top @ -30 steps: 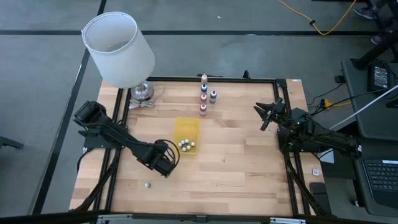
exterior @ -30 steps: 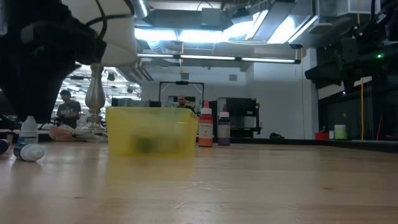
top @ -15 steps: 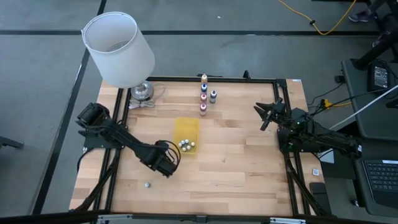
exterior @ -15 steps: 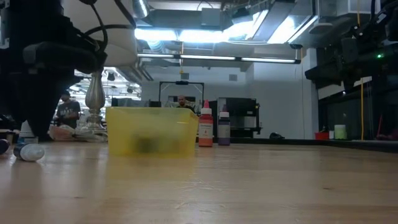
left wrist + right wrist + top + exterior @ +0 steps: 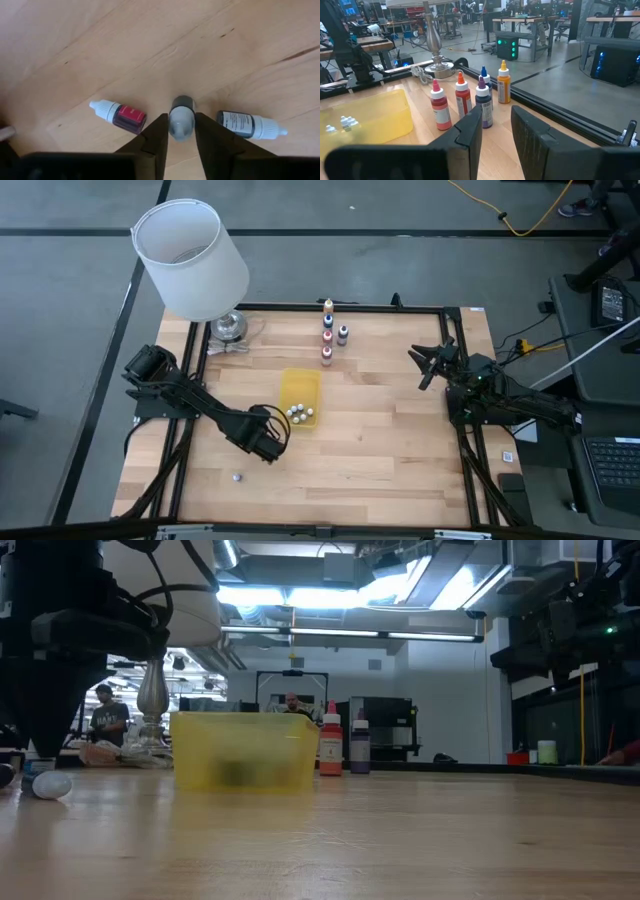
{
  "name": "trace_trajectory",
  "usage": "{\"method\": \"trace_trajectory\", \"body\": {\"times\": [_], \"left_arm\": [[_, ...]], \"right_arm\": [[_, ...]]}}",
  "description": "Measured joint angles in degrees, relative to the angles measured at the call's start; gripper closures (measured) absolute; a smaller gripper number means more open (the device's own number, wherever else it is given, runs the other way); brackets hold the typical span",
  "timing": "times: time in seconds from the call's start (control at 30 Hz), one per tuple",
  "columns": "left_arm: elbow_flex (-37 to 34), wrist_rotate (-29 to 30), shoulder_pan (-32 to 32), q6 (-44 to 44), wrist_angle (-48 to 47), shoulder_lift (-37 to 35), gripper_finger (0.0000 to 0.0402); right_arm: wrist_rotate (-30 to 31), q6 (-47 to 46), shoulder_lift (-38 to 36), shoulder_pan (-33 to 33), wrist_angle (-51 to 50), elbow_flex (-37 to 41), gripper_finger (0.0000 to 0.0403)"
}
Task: Pick & Place food coloring
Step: Put the small black bottle into the yellow bin
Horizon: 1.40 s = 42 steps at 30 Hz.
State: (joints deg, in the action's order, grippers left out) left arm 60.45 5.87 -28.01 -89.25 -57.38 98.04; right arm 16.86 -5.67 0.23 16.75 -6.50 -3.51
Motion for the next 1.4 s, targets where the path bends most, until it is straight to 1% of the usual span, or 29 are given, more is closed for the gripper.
{"method": "trace_trajectory", "body": {"times": [0.2,0.3,0.4,0.57,0.77,0.9,1.07,1.13,1.4], "left_arm": [[0.17,-0.99,0.44,1.42,-0.01,-0.09,0.0344],[0.91,-1.32,0.91,1.99,-1.09,-0.26,0.0348],[2.49,-1.11,1.87,2.97,-2.88,-1.70,0.0343],[7.37,1.44,4.40,5.89,-8.16,-3.89,0.0339],[15.22,4.64,8.46,12.77,-12.47,-4.68,0.0342],[18.47,4.94,12.09,19.68,-10.85,-4.67,0.0342],[19.45,3.21,16.23,26.71,-6.96,-4.53,0.0342],[19.50,2.82,16.93,27.82,-6.40,-4.20,0.0343],[19.52,1.90,16.95,30.51,-5.36,0.84,0.0344]], "right_arm": [[0.00,0.00,0.02,0.00,0.00,0.00,0.0297],[0.00,0.04,0.00,0.00,0.00,0.00,0.0297],[0.00,0.04,0.00,0.00,0.00,0.00,0.0297],[0.01,0.04,0.00,0.00,0.01,0.00,0.0297],[0.00,0.07,0.02,0.00,0.00,0.00,0.0297],[0.00,0.05,0.01,0.00,0.00,0.00,0.0297],[0.02,0.05,0.02,0.00,0.00,0.00,0.0297],[0.00,0.04,0.02,0.00,0.00,0.00,0.0297],[0.00,0.07,0.02,0.00,0.00,0.00,0.0297]]}}
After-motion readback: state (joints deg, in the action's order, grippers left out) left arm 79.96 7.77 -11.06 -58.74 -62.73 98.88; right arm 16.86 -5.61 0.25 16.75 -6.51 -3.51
